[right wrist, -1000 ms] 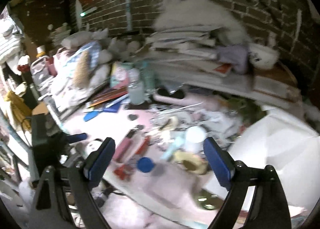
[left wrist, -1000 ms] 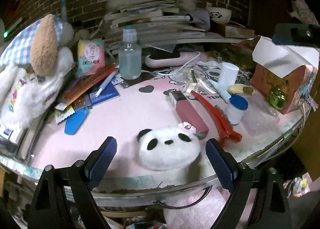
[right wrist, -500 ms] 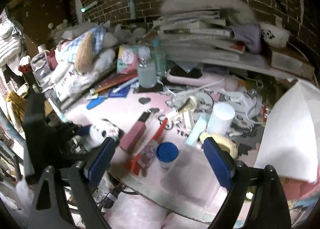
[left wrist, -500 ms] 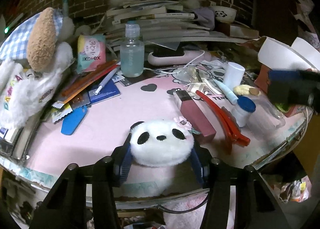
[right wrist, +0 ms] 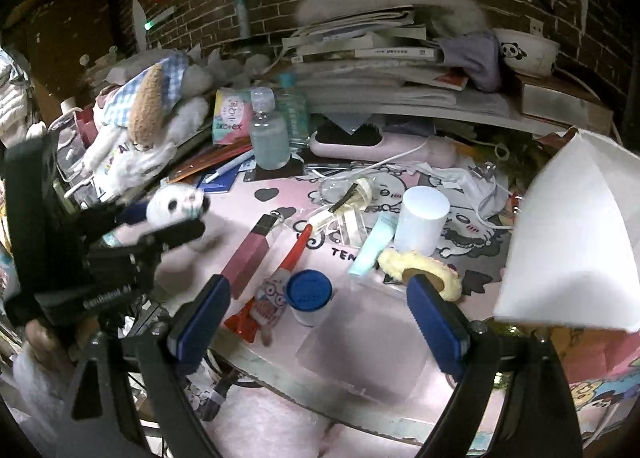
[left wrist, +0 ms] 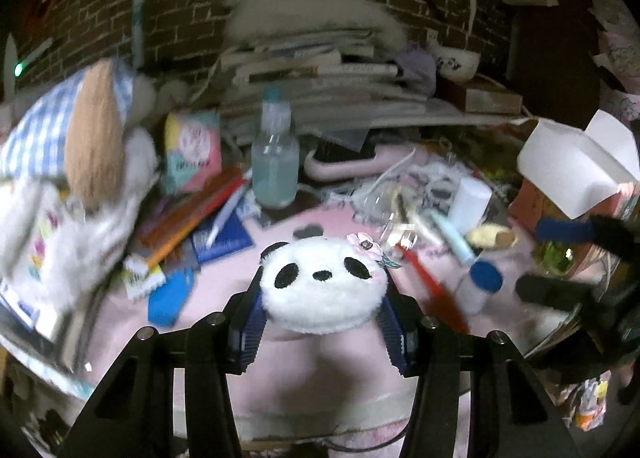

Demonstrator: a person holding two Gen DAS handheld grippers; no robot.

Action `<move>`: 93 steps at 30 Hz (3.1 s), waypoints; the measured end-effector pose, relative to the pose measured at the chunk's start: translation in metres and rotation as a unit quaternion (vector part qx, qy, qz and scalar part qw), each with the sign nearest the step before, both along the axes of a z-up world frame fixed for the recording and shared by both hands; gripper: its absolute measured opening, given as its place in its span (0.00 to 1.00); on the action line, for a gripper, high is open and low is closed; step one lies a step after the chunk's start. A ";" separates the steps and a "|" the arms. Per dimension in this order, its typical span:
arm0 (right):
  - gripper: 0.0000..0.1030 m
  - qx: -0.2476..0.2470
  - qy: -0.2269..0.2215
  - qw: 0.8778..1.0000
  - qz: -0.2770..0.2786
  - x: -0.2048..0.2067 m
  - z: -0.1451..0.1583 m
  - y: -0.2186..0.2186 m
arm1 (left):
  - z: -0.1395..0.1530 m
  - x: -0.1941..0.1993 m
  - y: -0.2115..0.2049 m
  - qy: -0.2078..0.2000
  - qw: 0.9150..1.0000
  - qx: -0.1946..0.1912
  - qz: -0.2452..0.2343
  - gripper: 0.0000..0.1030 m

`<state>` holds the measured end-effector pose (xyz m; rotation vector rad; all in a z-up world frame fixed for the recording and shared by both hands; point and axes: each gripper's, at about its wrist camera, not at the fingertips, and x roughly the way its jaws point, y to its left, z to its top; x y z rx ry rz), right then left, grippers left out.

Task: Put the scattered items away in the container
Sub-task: 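Carry the panda plush into the white box and open the left gripper, then grasp the green glass jar with the right gripper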

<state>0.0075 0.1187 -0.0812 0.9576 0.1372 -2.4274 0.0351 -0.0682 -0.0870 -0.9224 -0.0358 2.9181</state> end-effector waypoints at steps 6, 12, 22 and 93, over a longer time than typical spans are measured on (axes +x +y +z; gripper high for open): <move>0.86 -0.035 -0.009 0.999 -0.036 0.002 -0.008 0.014 | 0.023 -0.017 0.015 0.006 0.999 0.020 -0.036 0.44; 0.86 -0.044 -0.008 0.996 -0.082 0.007 -0.020 0.029 | 0.043 -0.036 0.045 0.006 0.996 0.034 -0.082 0.44; 0.86 -0.056 0.031 0.994 -0.085 0.015 -0.013 0.046 | 0.084 -0.059 0.114 0.013 0.983 0.033 -0.181 0.44; 0.44 -0.018 0.150 0.968 -0.202 0.043 -0.043 0.099 | 0.060 -0.039 0.108 0.062 0.980 0.119 -0.147 0.94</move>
